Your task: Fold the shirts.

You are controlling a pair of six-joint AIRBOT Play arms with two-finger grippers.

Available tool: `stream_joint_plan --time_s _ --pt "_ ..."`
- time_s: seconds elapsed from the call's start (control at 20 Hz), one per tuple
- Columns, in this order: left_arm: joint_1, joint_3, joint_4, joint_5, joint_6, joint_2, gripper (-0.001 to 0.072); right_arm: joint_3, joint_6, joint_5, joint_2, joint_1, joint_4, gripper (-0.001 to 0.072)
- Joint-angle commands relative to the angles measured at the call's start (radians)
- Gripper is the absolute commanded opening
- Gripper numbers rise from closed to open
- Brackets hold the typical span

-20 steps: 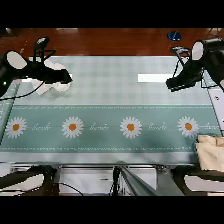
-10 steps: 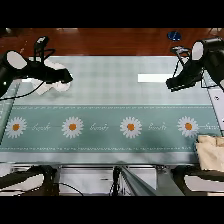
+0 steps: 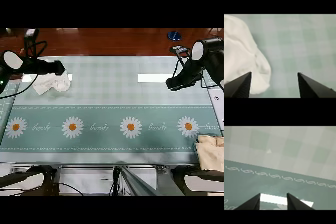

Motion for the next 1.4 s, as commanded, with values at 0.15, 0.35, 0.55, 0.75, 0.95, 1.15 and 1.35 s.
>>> stream_joint_plan --time_s 0.15,0.35,0.55,0.75,0.95,1.15,1.35 --pt "0.103 0.001 0.134 0.136 -0.044 -0.132 0.0720 0.000 -0.011 -0.047 -0.001 0.001 0.001 0.0391" --pt "0.106 0.033 0.221 0.142 -0.044 -0.276 0.0720 0.000 -0.011 -0.047 -0.001 0.001 0.002 0.0391" --pt "0.106 0.094 0.306 0.142 -0.044 -0.376 0.0720 0.000 -0.011 -0.047 -0.001 0.001 0.002 0.0391" --pt "0.106 0.137 0.312 0.140 -0.037 -0.410 0.0071 0.000 -0.011 -0.047 -0.001 0.001 0.001 0.0391" --pt "0.092 0.252 0.312 0.089 -0.037 -0.368 0.0033 0.000 -0.016 -0.048 -0.001 0.001 0.000 0.0391" --pt "0.048 0.425 0.311 -0.034 -0.038 -0.219 0.0033 0.000 -0.030 -0.048 -0.001 0.001 -0.058 0.0391" --pt "-0.066 0.512 0.190 -0.199 -0.037 0.001 0.0033 0.000 -0.029 -0.006 -0.001 0.001 -0.104 0.0391"
